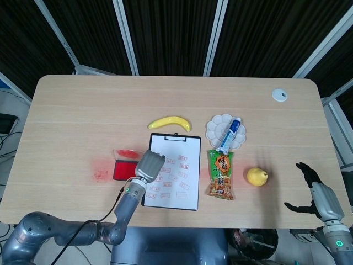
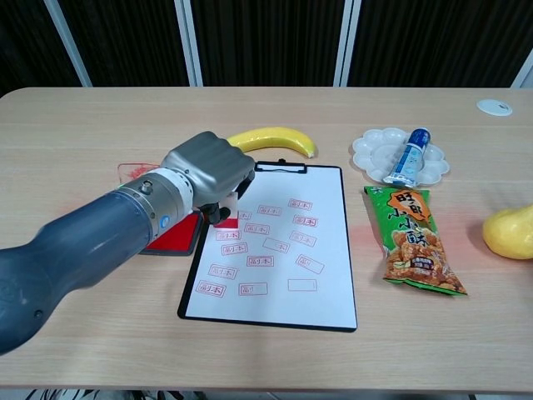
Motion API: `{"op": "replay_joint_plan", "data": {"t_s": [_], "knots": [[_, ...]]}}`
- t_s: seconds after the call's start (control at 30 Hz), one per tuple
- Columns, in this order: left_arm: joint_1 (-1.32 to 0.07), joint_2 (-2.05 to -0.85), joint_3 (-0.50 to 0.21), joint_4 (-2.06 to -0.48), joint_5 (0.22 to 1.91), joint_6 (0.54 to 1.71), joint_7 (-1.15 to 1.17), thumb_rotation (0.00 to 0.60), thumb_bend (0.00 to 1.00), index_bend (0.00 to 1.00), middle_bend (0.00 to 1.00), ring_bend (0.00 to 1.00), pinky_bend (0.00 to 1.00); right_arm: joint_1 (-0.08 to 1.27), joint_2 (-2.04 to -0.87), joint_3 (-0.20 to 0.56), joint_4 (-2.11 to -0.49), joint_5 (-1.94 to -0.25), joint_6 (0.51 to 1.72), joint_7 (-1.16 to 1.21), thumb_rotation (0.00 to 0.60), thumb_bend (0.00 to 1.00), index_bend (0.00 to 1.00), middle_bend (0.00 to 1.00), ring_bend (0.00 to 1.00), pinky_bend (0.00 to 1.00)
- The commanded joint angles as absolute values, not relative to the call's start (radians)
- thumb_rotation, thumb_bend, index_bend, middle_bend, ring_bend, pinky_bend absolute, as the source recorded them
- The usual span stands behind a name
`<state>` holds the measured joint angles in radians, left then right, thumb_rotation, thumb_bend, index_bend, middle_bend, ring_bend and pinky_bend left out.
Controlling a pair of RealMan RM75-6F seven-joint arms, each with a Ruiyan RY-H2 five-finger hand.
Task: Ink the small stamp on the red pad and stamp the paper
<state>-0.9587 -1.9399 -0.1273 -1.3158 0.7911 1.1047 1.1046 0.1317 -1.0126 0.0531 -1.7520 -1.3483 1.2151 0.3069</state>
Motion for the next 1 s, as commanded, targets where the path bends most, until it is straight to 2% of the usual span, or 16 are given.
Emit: {"op": "replay_joint_plan", "data": {"t_s": [0.03,1.0], "knots": [[-0.958,-1.942,-0.128,-1.312,0.793,1.103,1.103,0.600,0.61,0.72,0.76,0.89,1.00,0.132,-1.012,0.053,-1.752,-1.348,1.215,0.307,0.600,0.05,0.10,0.00,0.00,0.22],[-0.956,-1.965,-0.134,-1.266,0.784,1.068,1.109,0.600,0.61,0.74,0.78,0.89,1.00,0.132,-1.012,0.055,-1.752,-1.344,1.213,0.312,0.600,0.05,0.10,0.00,0.00,0.22]]}}
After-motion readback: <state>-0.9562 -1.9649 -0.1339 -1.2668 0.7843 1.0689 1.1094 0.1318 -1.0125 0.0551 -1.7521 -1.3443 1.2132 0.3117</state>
